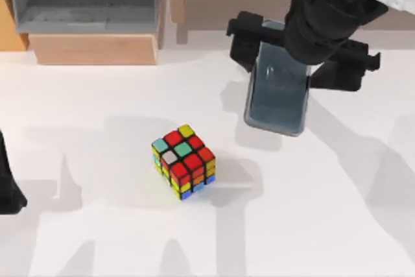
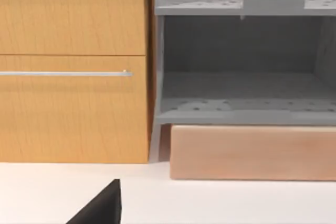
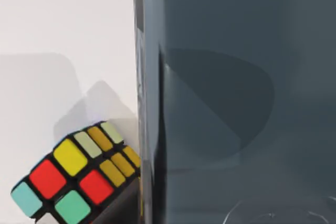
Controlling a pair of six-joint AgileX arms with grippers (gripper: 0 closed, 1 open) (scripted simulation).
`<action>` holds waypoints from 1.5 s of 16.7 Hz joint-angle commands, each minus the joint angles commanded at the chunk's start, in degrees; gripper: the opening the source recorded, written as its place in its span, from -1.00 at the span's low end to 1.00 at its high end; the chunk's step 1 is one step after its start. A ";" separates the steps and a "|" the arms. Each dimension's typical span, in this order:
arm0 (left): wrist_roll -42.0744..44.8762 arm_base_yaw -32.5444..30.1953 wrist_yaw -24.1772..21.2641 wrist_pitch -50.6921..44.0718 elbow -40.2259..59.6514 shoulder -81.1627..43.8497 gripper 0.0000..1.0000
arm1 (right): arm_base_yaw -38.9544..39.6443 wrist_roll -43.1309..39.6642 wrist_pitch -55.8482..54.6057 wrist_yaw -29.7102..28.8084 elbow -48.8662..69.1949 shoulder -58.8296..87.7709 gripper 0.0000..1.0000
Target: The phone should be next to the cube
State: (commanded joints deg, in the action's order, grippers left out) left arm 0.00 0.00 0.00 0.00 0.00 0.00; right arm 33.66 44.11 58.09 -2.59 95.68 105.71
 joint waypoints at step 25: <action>0.00 0.00 0.00 0.00 0.00 0.00 1.00 | 0.50 -8.45 -5.73 2.04 -10.05 16.96 -1.00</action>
State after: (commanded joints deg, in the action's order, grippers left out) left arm 0.00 0.00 0.00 0.00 0.00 0.00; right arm 34.16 35.66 52.37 -0.55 85.63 122.67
